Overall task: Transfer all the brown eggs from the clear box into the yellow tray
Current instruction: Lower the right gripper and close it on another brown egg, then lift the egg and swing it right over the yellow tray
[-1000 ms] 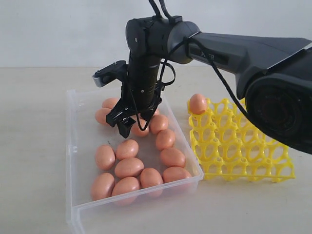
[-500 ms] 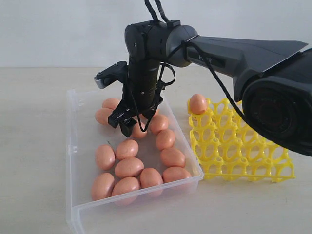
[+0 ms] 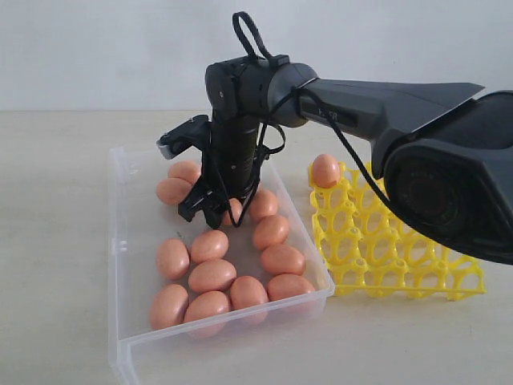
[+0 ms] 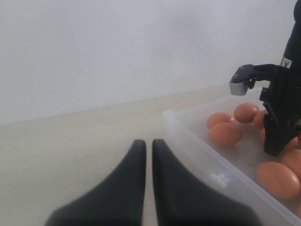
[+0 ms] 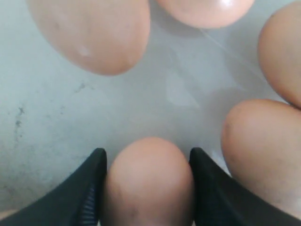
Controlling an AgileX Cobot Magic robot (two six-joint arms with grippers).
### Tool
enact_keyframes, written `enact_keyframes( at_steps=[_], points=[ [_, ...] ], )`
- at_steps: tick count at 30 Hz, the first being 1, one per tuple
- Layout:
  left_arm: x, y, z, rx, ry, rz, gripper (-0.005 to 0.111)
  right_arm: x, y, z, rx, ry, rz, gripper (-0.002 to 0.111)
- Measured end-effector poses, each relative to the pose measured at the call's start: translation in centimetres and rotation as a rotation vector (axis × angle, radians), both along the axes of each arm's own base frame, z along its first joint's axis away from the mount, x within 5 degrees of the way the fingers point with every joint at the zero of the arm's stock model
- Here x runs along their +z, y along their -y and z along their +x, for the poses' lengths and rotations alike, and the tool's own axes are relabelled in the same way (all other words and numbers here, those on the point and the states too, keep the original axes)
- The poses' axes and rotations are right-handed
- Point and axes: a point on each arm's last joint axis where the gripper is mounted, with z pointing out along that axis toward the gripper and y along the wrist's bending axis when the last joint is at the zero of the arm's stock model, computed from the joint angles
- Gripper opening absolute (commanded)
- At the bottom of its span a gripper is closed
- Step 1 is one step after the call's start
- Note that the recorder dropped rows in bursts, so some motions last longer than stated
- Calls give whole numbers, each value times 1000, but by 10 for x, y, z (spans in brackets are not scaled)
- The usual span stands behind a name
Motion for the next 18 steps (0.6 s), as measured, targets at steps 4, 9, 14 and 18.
enact_keyframes(
  at_steps=[4, 9, 14, 18],
  points=[
    [0, 0, 0, 0, 0, 0, 4, 1, -3, 3, -4, 38, 30, 0],
    [0, 0, 0, 0, 0, 0, 4, 6, -13, 13, -11, 147, 154, 0],
    [0, 0, 0, 0, 0, 0, 4, 10, -26, 23, -31, 285, 329, 0],
    [0, 0, 0, 0, 0, 0, 4, 1, -36, 21, -30, 413, 412, 0]
  ],
)
